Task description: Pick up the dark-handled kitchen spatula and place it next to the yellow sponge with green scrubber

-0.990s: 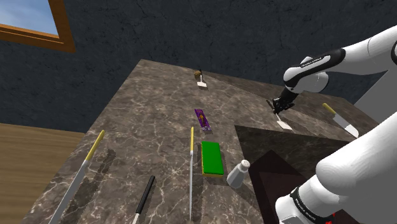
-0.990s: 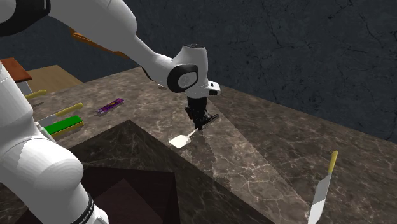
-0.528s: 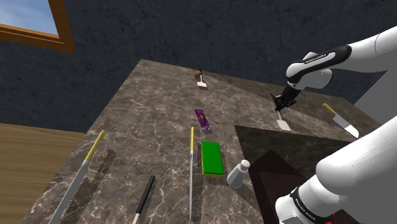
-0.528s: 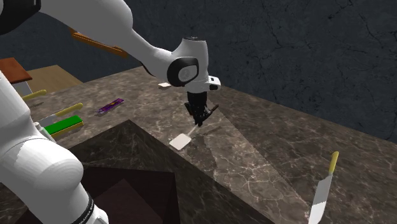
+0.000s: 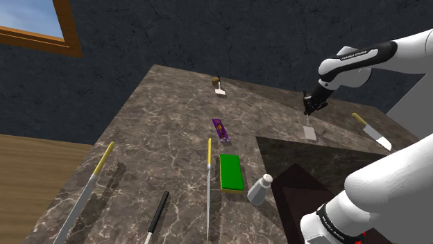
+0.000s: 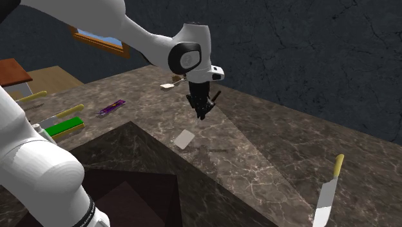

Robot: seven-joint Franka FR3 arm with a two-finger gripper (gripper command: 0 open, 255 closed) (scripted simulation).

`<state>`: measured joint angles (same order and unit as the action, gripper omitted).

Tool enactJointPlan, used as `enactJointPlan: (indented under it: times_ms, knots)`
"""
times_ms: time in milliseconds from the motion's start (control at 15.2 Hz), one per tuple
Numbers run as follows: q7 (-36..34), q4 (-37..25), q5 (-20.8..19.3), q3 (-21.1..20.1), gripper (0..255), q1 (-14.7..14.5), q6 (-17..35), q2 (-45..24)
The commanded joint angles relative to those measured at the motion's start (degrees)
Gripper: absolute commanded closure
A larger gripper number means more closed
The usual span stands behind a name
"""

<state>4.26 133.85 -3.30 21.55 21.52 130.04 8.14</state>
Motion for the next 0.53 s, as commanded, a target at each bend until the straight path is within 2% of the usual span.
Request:
enactJointPlan:
  times_ms: [0,264,462]
  knots:
    - [-0.1,-0.8,-0.3,-0.1,255,0.0,-1.5,0.7]
    - [-0.5,-2.6,-0.7,-0.3,255,0.1,-4.7,2.2]
    - [-5.4,1.0,-1.8,-3.2,255,-1.2,-4.5,5.5]
